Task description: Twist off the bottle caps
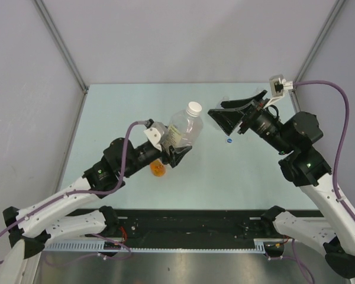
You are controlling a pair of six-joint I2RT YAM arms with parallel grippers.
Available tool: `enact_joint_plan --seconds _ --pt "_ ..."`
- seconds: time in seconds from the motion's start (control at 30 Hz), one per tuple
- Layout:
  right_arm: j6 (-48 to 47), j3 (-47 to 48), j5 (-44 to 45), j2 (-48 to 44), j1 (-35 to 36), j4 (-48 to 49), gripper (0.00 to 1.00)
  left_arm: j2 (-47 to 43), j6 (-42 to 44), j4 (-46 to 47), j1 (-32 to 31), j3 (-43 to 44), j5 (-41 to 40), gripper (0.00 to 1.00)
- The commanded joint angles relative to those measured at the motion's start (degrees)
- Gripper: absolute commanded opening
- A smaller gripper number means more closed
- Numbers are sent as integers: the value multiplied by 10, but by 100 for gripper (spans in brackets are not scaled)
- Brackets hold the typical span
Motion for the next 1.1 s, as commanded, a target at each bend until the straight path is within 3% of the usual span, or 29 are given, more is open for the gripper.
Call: enact_joint_plan --seconds 0.0,0.23,0.8,1.07 --pt "38 4 119 15 44 6 88 11 72 6 -49 0 -234 0" --pt "30 4 161 50 98 3 86 51 95 -2 -83 7 -282 0" --pt "38 4 218 98 110 8 79 65 113 10 -112 -1 -318 0" --pt "37 4 209 105 110 8 66 61 118 12 -112 -7 -320 0"
